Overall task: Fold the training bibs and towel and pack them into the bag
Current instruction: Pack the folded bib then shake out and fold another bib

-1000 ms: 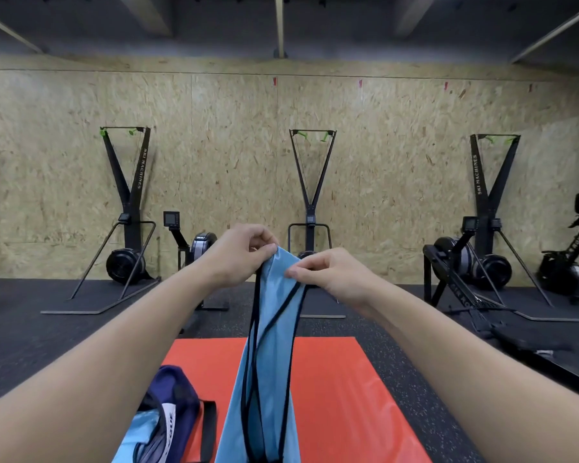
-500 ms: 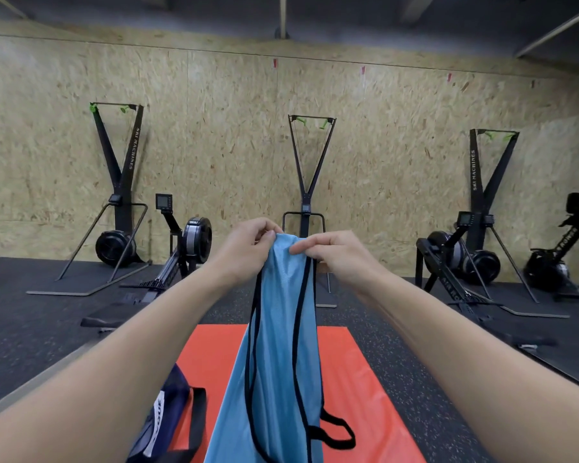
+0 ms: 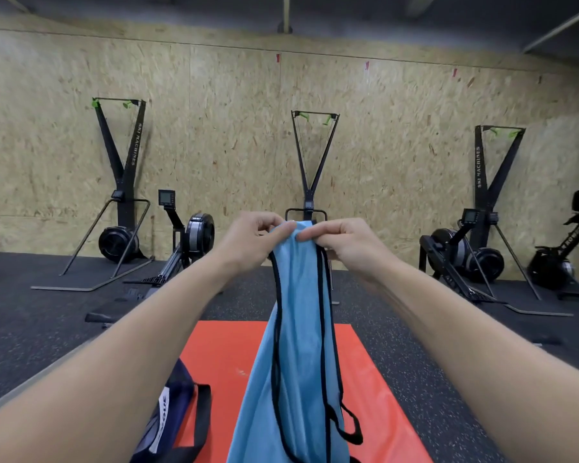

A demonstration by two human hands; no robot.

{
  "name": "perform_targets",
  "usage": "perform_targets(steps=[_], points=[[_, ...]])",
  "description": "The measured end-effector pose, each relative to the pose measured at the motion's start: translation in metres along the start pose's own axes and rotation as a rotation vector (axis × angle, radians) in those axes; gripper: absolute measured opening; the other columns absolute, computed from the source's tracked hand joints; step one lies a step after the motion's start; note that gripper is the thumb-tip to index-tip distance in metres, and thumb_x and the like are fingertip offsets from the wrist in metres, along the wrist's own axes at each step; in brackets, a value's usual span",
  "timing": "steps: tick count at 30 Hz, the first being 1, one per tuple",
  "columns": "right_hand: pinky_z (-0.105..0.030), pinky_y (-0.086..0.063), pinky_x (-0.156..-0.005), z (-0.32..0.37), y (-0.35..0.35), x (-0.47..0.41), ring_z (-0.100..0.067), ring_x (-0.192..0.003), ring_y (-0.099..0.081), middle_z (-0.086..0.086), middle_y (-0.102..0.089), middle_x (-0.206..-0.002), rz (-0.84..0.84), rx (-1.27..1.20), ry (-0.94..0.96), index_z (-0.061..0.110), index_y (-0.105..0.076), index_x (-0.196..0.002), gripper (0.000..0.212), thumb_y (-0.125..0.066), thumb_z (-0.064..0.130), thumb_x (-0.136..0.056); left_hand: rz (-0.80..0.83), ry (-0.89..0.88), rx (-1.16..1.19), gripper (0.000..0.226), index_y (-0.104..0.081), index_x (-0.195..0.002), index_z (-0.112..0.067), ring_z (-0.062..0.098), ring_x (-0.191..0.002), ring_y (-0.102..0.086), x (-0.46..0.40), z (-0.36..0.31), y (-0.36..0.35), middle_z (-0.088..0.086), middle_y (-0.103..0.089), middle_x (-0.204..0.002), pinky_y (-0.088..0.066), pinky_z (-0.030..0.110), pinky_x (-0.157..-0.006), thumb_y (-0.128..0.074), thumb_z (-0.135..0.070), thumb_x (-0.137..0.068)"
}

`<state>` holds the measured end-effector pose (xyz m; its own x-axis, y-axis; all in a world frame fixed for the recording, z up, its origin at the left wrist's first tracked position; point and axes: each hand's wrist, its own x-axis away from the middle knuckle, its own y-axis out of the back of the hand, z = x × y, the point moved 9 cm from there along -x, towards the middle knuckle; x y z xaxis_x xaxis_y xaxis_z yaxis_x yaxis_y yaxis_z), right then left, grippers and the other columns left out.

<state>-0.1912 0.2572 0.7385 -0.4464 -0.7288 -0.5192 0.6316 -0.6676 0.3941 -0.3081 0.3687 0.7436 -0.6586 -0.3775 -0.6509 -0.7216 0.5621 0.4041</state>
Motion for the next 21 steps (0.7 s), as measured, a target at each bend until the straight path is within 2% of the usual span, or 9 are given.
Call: perform_targets(steps=[2,3,4,6,9,10,15,18,21], points=[[-0.053,-0.052,-0.099,0.008,0.000,0.001,-0.038,-0.104,-0.068,-0.014,-0.076,-0.104,-0.003,-0.047,0.004,0.018,-0.081,-0.090,0.029,-0.060,0.000,-0.089,0.045,0.027,0.005,0.023,-0.069,-0.097,-0.017,0.011,-0.076,-0.063,0.004,0.007,-0.009,0.010,-0.072,-0.090,-0.052,0.031,-0.070,-0.074,-0.038,-0.089],[-0.045,-0.054,-0.098,0.013,0.001,0.002,-0.027,-0.098,-0.070,-0.011,-0.076,-0.102,-0.011,-0.074,0.011,0.018,-0.081,-0.090,0.026,-0.063,-0.002,-0.089,0.065,0.047,0.003,0.025,-0.066,-0.101,-0.016,0.013,-0.076,-0.066,0.007,0.012,-0.014,0.008,-0.072,-0.090,-0.055,0.032,-0.069,-0.078,-0.031,-0.086],[-0.044,-0.053,-0.097,0.018,0.002,0.002,-0.021,-0.093,-0.069,-0.011,-0.076,-0.101,-0.019,-0.091,0.027,0.019,-0.080,-0.089,0.023,-0.067,0.000,-0.088,0.083,0.073,0.010,0.030,-0.064,-0.105,-0.015,0.019,-0.077,-0.069,0.010,0.017,-0.019,0.010,-0.072,-0.094,-0.058,0.038,-0.070,-0.080,-0.026,-0.082],[-0.052,-0.050,-0.098,0.021,0.010,0.001,-0.021,-0.087,-0.064,-0.019,-0.074,-0.098,-0.058,-0.093,0.056,0.021,-0.081,-0.087,0.019,-0.073,0.004,-0.086,0.102,0.108,0.012,0.032,-0.065,-0.106,-0.011,0.028,-0.074,-0.068,0.016,0.028,-0.026,0.016,-0.072,-0.098,-0.055,0.042,-0.068,-0.073,-0.018,-0.076],[-0.052,-0.052,-0.095,0.019,0.023,0.001,-0.022,-0.084,-0.063,-0.018,-0.073,-0.096,-0.131,-0.092,0.043,0.017,-0.078,-0.090,0.018,-0.073,0.000,-0.086,0.073,0.136,-0.114,0.009,-0.056,-0.076,-0.006,0.017,-0.064,-0.051,0.021,0.038,-0.029,0.012,-0.057,-0.072,-0.041,0.033,-0.063,-0.064,-0.010,-0.077],[-0.050,-0.053,-0.094,0.016,0.026,0.001,-0.022,-0.084,-0.063,-0.018,-0.073,-0.095,-0.149,-0.094,0.036,0.016,-0.078,-0.091,0.018,-0.073,-0.001,-0.086,0.067,0.137,-0.159,0.015,-0.051,-0.070,-0.007,0.016,-0.065,-0.048,0.023,0.040,-0.030,0.007,-0.051,-0.068,-0.039,0.033,-0.064,-0.063,-0.009,-0.078],[-0.036,-0.054,-0.095,0.012,0.052,0.004,-0.015,-0.086,-0.063,-0.010,-0.071,-0.093,-0.248,-0.166,0.008,0.010,-0.077,-0.094,0.016,-0.072,-0.002,-0.086,0.124,0.160,-0.318,0.011,-0.054,-0.077,-0.010,0.016,-0.070,-0.050,0.030,0.059,-0.034,0.001,-0.057,-0.076,-0.046,0.033,-0.066,-0.065,-0.011,-0.078],[-0.037,-0.055,-0.099,0.009,0.076,0.002,-0.017,-0.096,-0.067,-0.009,-0.073,-0.101,-0.306,-0.153,0.002,0.015,-0.079,-0.088,0.017,-0.074,-0.001,-0.084,0.206,0.162,-0.402,0.009,-0.058,-0.079,-0.019,0.016,-0.071,-0.053,0.036,0.070,-0.035,-0.001,-0.059,-0.078,-0.051,0.040,-0.070,-0.065,-0.013,-0.077],[-0.039,-0.055,-0.099,0.003,0.099,-0.001,-0.021,-0.102,-0.068,-0.008,-0.073,-0.105,-0.361,-0.117,-0.012,0.018,-0.078,-0.084,0.018,-0.075,0.000,-0.082,0.277,0.201,-0.516,0.013,-0.059,-0.074,-0.026,0.017,-0.067,-0.053,0.044,0.083,-0.029,-0.002,-0.062,-0.073,-0.049,0.035,-0.066,-0.062,-0.013,-0.075]])
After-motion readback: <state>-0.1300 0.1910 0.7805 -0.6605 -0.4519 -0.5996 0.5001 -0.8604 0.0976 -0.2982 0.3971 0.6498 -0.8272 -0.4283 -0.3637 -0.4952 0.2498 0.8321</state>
